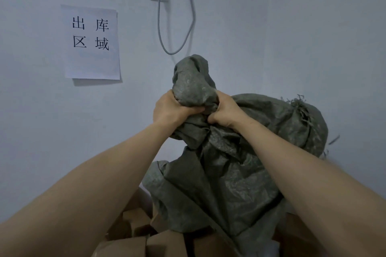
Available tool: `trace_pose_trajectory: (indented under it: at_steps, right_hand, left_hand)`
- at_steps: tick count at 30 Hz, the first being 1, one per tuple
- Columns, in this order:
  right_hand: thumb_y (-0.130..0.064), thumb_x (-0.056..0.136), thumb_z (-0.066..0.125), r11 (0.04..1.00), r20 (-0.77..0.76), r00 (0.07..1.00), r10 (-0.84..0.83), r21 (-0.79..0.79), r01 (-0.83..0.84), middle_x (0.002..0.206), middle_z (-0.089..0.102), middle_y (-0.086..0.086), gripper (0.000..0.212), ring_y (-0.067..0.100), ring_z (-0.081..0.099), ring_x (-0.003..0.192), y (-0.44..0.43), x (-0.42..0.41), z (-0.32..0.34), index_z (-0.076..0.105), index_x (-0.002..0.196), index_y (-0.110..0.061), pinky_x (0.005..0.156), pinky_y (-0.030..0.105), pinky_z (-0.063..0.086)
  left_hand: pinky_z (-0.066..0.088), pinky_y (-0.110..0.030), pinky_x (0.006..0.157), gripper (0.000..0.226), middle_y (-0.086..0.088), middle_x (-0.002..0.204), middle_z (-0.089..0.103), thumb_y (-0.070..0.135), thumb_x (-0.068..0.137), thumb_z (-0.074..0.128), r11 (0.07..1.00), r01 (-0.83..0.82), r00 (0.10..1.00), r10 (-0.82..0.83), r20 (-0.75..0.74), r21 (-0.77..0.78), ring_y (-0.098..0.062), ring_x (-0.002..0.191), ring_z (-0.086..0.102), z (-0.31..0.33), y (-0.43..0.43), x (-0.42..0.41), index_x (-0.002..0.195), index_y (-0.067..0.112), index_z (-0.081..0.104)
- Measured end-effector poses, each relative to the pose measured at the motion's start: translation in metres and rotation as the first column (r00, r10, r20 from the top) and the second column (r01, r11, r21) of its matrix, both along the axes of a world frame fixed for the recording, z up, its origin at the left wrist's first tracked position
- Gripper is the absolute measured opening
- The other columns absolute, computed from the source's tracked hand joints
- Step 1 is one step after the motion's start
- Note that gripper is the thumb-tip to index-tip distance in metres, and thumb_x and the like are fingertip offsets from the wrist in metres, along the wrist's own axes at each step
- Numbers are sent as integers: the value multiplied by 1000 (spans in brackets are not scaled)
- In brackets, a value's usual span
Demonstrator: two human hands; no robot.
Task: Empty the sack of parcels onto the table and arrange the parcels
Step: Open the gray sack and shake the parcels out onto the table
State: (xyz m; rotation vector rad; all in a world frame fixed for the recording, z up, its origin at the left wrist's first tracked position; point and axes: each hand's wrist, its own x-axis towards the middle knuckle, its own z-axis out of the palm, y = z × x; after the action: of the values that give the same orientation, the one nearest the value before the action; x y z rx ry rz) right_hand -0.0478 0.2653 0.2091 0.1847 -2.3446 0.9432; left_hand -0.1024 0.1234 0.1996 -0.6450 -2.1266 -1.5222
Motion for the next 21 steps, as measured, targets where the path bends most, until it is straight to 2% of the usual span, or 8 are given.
trace_pose_trajectory:
  at_steps: [2,3,6,9,12,14,18,21]
  right_hand:
    - [-21,74,73,878,-13,952,-307,382,288,125,53,13,83,32,51,118,-5,-1,0,26,143,-16,107,44,34]
    - [-42,75,71,687,-106,873,-477,575,445,135,45,17,98,36,40,129,-8,3,1,11,149,-18,115,54,13]
    - [-87,60,50,256,-320,705,-632,773,580,155,6,29,128,47,-6,143,-12,31,3,-15,149,-22,99,67,-23]
    - [-95,45,49,155,-281,626,-727,821,549,151,-20,32,143,52,-27,135,-1,52,-3,-23,146,-24,91,72,-25]
    - [-91,44,57,242,-200,609,-767,790,564,149,-29,29,145,49,-31,134,19,54,-16,-29,144,-28,92,75,-20]
    - [-88,44,61,436,-62,660,-749,703,561,150,-33,21,146,45,-32,136,36,47,-24,-32,142,-33,95,77,-15]
    - [-80,30,72,864,327,802,-500,251,436,151,-37,5,155,34,-27,141,53,29,-41,-37,135,-44,110,68,-6]
    - [-69,20,78,962,371,913,-171,-136,235,154,-30,-4,162,27,-11,147,46,19,-50,-34,135,-48,118,55,11]
  left_hand:
    - [46,-28,72,54,11,86,60,46,57,87,999,-35,999,35,-3,28,-14,85,58,0,-2,-2,98,26,57]
    - [45,-27,72,53,9,87,60,47,58,86,997,-55,998,55,7,48,-14,83,57,1,-4,-6,98,26,58]
    - [47,-29,74,58,3,94,64,47,59,85,981,-158,986,152,63,112,-18,86,59,2,-15,-16,105,20,62]
    - [54,-38,85,57,-4,100,69,46,55,87,951,-196,976,165,145,239,-27,93,65,3,-27,-24,99,19,64]
    - [56,-43,83,58,-7,97,69,42,50,90,893,-161,962,47,270,419,-30,90,66,7,-33,-25,95,14,65]
    - [57,-44,80,65,-8,98,67,38,48,92,830,-120,936,-88,341,545,-32,90,66,10,-32,-24,99,7,65]
    - [53,-38,78,55,-6,94,60,30,64,88,735,-60,875,-286,390,675,-26,89,62,13,-26,-13,102,7,57]
    - [50,-36,83,72,-7,103,57,37,68,84,724,-67,844,-326,426,686,-25,93,59,8,-17,-7,122,5,50]
